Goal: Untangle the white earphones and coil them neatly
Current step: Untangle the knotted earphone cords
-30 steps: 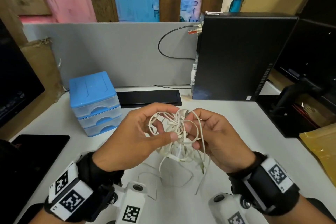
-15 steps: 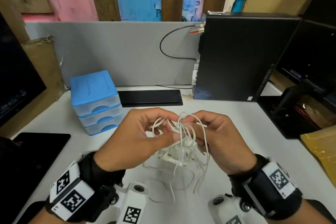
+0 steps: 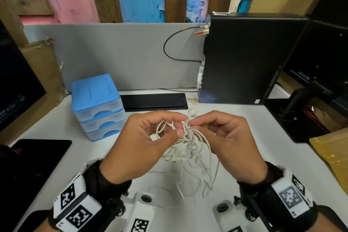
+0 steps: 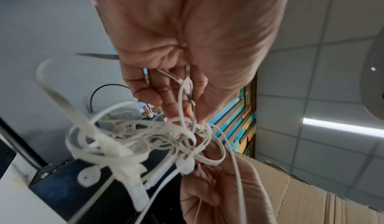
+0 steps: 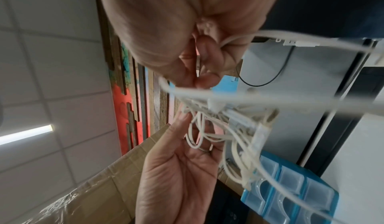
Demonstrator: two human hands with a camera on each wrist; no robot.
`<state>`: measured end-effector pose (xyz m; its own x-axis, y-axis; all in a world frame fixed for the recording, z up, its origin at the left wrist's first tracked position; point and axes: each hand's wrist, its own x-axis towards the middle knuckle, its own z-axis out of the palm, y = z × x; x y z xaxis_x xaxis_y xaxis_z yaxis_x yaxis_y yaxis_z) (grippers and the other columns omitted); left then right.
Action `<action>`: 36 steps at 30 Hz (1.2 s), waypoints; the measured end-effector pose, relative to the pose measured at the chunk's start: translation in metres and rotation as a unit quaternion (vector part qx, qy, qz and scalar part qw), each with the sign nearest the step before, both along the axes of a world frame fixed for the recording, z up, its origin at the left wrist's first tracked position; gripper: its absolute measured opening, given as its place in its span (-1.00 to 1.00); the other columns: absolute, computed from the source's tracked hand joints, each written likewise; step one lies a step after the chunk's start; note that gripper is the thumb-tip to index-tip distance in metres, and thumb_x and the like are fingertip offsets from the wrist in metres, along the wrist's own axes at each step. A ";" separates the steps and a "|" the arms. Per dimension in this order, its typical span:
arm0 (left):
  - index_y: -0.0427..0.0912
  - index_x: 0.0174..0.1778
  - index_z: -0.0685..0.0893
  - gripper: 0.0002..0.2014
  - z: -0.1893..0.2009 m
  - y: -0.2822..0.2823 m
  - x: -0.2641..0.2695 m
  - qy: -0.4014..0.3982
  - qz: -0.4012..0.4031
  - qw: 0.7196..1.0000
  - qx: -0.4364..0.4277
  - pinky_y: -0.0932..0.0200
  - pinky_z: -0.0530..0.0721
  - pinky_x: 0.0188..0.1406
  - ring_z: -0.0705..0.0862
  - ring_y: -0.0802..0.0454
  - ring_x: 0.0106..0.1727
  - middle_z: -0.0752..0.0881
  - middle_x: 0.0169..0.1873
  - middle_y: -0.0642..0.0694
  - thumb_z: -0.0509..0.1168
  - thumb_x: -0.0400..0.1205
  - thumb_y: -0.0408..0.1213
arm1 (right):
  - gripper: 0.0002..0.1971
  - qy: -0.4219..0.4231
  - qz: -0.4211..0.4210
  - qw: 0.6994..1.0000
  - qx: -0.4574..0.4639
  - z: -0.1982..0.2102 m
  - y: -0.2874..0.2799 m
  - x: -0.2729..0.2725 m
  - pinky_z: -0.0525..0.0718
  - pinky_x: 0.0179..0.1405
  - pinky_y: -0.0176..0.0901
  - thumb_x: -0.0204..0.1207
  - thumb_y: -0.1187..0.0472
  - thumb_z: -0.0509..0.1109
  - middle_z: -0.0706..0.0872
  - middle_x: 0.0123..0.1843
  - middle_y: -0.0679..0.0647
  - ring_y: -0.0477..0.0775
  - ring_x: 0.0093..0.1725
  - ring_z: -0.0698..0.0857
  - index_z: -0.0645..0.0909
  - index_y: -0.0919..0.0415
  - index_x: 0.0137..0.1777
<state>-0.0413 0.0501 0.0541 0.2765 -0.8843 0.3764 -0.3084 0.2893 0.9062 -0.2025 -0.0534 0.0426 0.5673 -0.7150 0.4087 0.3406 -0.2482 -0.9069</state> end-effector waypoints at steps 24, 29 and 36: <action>-0.03 0.12 0.80 -0.57 0.004 0.005 -0.008 0.012 -0.004 1.000 0.012 -0.01 0.81 0.04 0.85 -0.05 -0.03 0.87 -0.06 -0.02 0.58 0.42 -0.56 | -0.93 0.017 -0.004 0.999 0.041 0.005 0.004 -0.005 0.42 -0.71 -0.31 0.52 0.53 0.41 0.79 -0.28 0.16 0.23 -0.35 0.74 0.60 0.40 -0.13; -0.09 0.08 0.82 -0.61 0.003 0.003 -0.007 0.046 -0.012 0.999 0.019 -0.13 0.82 0.03 0.86 -0.14 -0.04 0.87 -0.07 -0.12 0.54 0.44 -0.60 | -0.86 -0.007 0.004 0.999 0.032 0.013 0.010 -0.004 0.53 -0.58 -0.48 0.50 0.68 0.33 0.67 -0.19 0.51 -0.12 -0.53 0.68 0.57 0.48 -0.14; -0.16 0.07 0.81 -0.73 0.008 0.004 -0.003 0.089 -0.044 0.994 0.048 0.18 0.76 -0.20 0.83 -0.03 -0.14 0.86 -0.11 -0.15 0.45 0.49 -0.49 | -0.88 0.063 -0.085 0.978 -0.178 0.005 0.006 -0.007 0.55 -0.53 -0.17 0.45 0.35 0.54 0.75 -0.21 0.00 0.03 -0.35 0.67 0.72 0.13 -0.11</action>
<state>-0.0447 0.0536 0.0617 0.2510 -0.9376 0.2406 -0.1187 0.2169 0.9690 -0.2097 -0.0473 0.0480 0.5146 -0.6282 0.5836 0.1576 -0.5997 -0.7845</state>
